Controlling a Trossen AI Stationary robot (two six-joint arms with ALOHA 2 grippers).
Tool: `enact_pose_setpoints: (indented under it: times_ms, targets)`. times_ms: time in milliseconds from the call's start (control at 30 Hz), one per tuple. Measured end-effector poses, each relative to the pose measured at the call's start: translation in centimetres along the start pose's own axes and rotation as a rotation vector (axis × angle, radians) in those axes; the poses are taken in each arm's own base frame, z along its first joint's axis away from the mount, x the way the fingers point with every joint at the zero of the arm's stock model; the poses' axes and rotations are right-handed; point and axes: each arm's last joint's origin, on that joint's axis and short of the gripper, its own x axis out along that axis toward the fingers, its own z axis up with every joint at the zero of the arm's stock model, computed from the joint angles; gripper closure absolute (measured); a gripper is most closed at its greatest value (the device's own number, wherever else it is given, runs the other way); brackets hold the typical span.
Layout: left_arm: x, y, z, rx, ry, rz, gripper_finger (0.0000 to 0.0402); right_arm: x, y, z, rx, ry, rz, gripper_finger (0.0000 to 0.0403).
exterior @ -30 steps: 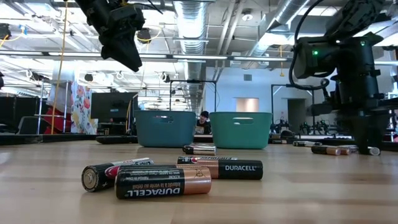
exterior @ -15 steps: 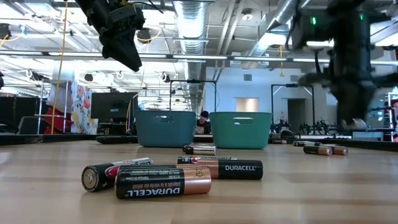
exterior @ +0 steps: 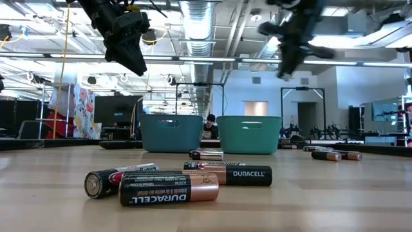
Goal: Sort batteries
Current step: Put the silver battery into the green bin
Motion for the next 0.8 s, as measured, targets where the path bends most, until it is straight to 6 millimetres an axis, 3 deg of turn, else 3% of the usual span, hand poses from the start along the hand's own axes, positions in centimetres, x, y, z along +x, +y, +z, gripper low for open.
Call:
enact_pose_setpoints:
  times_ms: [167, 300, 433, 600, 800]
  targets:
    - [0.0, 0.0, 0.0, -0.002, 0.000, 0.002, 0.0260, 3.7, 2.5, 4.1, -0.112, 0.069, -0.015, 0.0392]
    - [0.0, 0.0, 0.0, -0.001, 0.000, 0.001, 0.0260, 7.9, 3.9, 5.6, -0.167, 0.170, -0.035, 0.0392]
    - [0.0, 0.0, 0.0, -0.002, 0.000, 0.001, 0.0260, 11.9, 4.6, 5.4, -0.207, 0.282, -0.052, 0.0388]
    - [0.0, 0.0, 0.0, -0.004, 0.000, 0.001, 0.0260, 16.2, 4.1, 4.3, -0.220, 0.418, -0.108, 0.0386]
    - [0.0, 0.0, 0.0, -0.004, 0.000, 0.001, 0.0260, 18.2, 3.7, 3.7, -0.232, 0.467, -0.155, 0.0369]
